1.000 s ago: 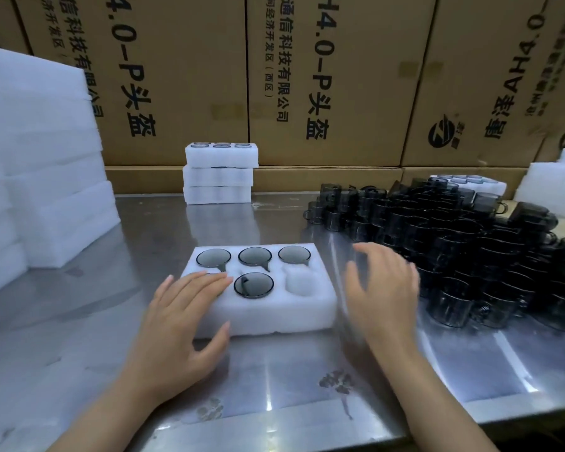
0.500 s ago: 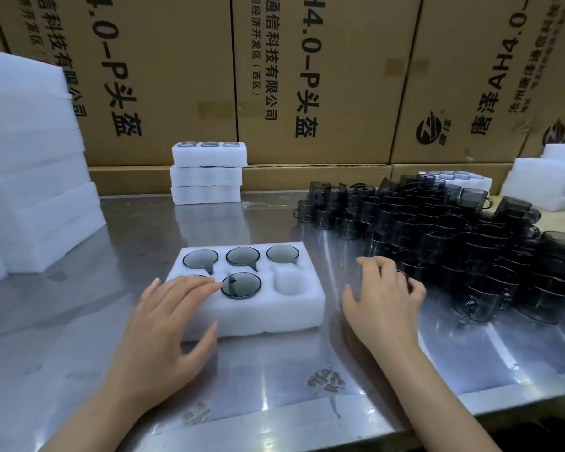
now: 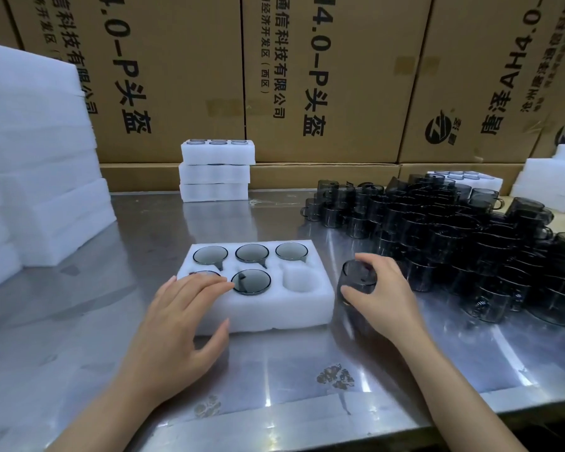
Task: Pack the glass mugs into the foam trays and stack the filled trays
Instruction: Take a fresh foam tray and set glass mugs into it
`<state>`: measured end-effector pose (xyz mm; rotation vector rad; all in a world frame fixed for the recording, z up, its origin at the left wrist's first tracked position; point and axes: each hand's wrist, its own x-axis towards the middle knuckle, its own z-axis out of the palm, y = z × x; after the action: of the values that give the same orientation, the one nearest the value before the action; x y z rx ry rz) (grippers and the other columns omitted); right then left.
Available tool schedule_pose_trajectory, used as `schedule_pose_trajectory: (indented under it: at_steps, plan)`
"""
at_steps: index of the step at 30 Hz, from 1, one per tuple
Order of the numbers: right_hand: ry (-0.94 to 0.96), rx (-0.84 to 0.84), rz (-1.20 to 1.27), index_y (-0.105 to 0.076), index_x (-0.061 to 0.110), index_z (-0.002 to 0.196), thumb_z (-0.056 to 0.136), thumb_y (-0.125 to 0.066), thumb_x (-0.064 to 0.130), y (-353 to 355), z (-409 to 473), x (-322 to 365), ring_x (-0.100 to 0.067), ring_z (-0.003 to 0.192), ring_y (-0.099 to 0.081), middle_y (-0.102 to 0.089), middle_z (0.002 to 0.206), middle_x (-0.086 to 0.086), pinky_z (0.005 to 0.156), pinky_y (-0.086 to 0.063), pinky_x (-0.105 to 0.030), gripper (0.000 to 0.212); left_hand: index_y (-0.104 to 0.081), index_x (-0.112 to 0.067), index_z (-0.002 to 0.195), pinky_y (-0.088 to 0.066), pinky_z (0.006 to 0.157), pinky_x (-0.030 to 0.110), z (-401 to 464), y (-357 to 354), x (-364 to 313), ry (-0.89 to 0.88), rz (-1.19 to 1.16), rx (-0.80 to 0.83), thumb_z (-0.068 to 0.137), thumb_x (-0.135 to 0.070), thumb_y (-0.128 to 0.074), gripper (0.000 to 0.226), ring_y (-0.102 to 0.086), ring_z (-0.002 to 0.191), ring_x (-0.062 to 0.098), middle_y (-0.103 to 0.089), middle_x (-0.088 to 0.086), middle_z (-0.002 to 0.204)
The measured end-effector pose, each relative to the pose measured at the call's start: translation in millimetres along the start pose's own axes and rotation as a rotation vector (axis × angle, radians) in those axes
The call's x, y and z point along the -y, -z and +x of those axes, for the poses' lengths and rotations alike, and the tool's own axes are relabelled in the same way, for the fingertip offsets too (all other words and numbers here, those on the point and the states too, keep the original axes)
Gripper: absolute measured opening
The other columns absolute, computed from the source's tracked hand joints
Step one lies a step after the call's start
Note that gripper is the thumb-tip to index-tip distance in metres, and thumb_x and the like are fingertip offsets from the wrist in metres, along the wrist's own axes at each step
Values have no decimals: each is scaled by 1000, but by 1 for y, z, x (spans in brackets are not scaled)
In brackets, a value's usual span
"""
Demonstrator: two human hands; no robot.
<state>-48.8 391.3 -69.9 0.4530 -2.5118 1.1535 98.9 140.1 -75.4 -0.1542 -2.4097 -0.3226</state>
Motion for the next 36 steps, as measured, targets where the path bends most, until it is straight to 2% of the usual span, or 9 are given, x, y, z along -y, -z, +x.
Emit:
schedule_pose_trajectory:
  at_steps: [2, 5, 8, 11, 15, 19, 23, 31, 36]
  plan:
    - [80, -37, 270, -52, 32, 124, 76, -70, 16, 3, -1, 11, -2, 102, -55, -52, 120, 15, 82, -43, -21, 54, -62, -22, 117, -24, 107, 33, 0, 0, 0, -5, -1, 7, 80, -37, -47, 43, -48, 116, 11, -57, -11, 121]
    - [239, -11, 476, -45, 30, 132, 71, -67, 23, 7, -6, 33, 2, 106, -55, -54, 123, 20, 90, -44, -16, 65, -63, -20, 116, -25, 107, 33, 0, 0, -1, -14, 6, 13, 80, -35, -48, 42, -49, 114, 12, -58, -9, 119]
    - [395, 133, 397, -38, 29, 137, 71, -65, 18, 1, -9, 49, -1, 115, -52, -51, 130, 18, 98, -40, -20, 72, -64, -19, 115, -27, 106, 35, 1, 0, -1, -15, 8, 15, 80, -35, -47, 41, -50, 113, 12, -59, -9, 118]
    - [408, 245, 330, -39, 28, 139, 75, -64, 9, -9, -7, 59, -1, 115, -50, -49, 130, 18, 99, -42, -28, 72, -63, -19, 115, -27, 106, 35, 1, 0, 0, -19, 5, 16, 80, -35, -48, 42, -50, 113, 11, -58, -9, 118]
    - [362, 318, 285, -42, 32, 134, 73, -60, 24, -16, 1, 62, 5, 109, -48, -44, 123, 27, 97, -43, -25, 64, -63, -19, 115, -28, 106, 36, 1, -1, 0, -17, 1, 9, 79, -35, -48, 42, -49, 113, 11, -58, -9, 118]
    - [373, 282, 252, -50, 32, 128, 80, -71, 35, -23, 5, 60, 4, 107, -50, -46, 121, 24, 92, -41, -18, 53, -63, -19, 115, -27, 106, 34, 3, -1, 0, -24, 3, 6, 78, -35, -49, 43, -49, 113, 11, -59, -9, 117]
    - [382, 315, 249, -53, 21, 130, 80, -71, 15, -25, 12, 60, 0, 103, -53, -50, 122, 13, 90, -38, -9, 53, -62, -20, 116, -27, 106, 34, 2, -2, 1, -35, 4, 5, 78, -35, -50, 43, -48, 114, 10, -58, -10, 118]
    - [396, 315, 236, -54, 17, 128, 80, -70, 15, -30, 11, 52, 0, 111, -52, -54, 122, 10, 99, -40, -22, 50, -61, -21, 120, -26, 109, 37, 6, -5, -2, -67, 51, 38, 78, -36, -52, 45, -49, 117, 12, -56, -10, 122]
    - [411, 343, 223, -47, 23, 133, 86, -64, 27, -31, 10, 47, 3, 118, -47, -50, 129, 13, 103, -38, -29, 51, -42, -21, 141, -23, 112, 37, 18, -14, -21, -148, 49, 96, 79, -37, -52, 65, -38, 132, 9, -40, -13, 146]
